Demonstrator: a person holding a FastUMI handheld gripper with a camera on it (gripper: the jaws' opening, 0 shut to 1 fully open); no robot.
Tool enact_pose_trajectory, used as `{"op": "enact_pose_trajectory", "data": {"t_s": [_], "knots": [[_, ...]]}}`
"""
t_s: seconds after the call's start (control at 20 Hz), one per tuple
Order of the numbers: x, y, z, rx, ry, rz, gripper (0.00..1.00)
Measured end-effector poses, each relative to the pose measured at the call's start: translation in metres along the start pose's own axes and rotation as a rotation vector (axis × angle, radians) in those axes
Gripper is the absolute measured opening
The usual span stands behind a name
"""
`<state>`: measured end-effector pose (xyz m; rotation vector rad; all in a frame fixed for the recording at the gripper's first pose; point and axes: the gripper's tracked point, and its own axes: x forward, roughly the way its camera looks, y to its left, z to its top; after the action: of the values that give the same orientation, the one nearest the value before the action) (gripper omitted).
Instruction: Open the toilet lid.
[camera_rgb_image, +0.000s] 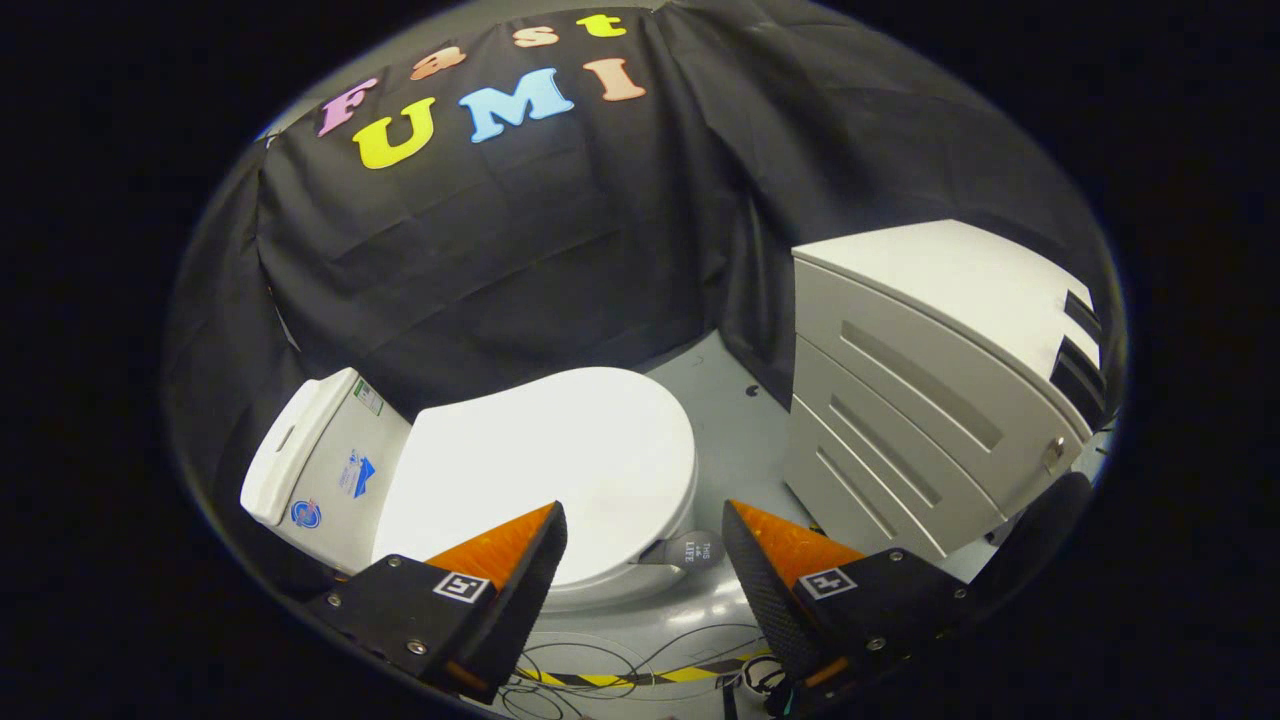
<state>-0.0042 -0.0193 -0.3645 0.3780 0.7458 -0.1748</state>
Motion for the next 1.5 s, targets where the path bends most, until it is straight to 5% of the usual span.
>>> {"op": "enact_pose_trajectory", "data": {"t_s": [0.5,0.95,1.25,1.5], "knots": [[0.025,-0.039,-0.046,0.192,0.089,-0.002,0.95],[0.068,-0.041,-0.074,0.405,0.154,0.149,0.83],[0.091,-0.036,-0.088,0.497,0.183,0.272,0.66],[0.099,-0.033,-0.088,0.478,0.132,0.311,0.4]]}}
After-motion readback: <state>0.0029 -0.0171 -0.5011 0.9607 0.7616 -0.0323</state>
